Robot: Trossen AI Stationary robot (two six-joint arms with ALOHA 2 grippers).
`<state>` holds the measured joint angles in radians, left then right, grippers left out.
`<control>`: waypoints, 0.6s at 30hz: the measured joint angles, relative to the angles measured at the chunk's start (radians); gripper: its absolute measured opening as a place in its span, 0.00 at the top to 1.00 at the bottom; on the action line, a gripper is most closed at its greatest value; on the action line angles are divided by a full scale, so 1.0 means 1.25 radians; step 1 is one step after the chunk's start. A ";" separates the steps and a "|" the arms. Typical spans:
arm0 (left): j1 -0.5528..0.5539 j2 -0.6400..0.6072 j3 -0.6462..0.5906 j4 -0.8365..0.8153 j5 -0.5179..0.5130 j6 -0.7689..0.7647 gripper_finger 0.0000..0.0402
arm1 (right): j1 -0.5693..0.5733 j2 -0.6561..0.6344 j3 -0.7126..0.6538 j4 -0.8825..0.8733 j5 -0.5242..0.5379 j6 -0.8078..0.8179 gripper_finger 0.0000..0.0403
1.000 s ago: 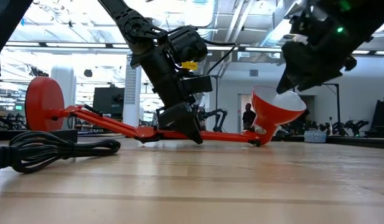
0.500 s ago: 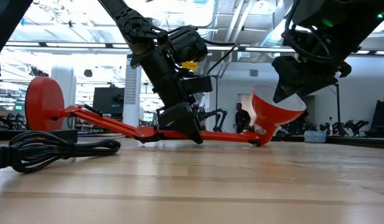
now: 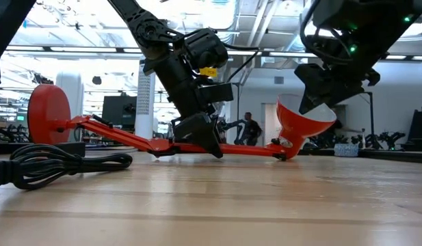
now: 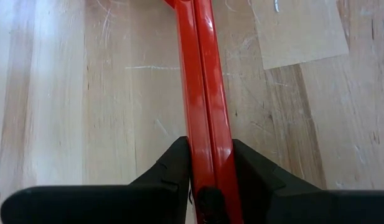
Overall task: Screw lightbulb
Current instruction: Insert the lightbulb in the lamp
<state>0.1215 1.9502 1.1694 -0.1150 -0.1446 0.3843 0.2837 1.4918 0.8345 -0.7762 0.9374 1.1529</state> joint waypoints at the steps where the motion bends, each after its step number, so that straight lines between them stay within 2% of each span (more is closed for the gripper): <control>1: 0.000 0.000 0.000 0.000 0.000 0.000 0.80 | -0.002 0.000 0.005 -0.007 -0.004 -0.001 0.29; 5: 0.000 0.000 0.000 0.000 0.001 0.000 0.80 | -0.023 -0.001 0.033 -0.030 -0.040 -0.022 0.31; 11: 0.000 0.000 0.000 -0.001 0.002 0.004 0.79 | -0.060 -0.001 0.091 -0.059 -0.125 -0.131 0.31; 14: -0.001 0.000 0.000 -0.003 0.002 0.002 0.76 | -0.078 -0.001 0.138 -0.109 -0.178 -0.181 0.31; 18: -0.010 -0.012 0.000 -0.002 -0.022 0.001 0.68 | -0.083 -0.001 0.201 -0.197 -0.202 -0.220 0.31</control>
<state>0.1095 1.9352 1.1694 -0.1176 -0.1722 0.3859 0.1803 1.4910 1.0857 -1.0229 0.6853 0.8777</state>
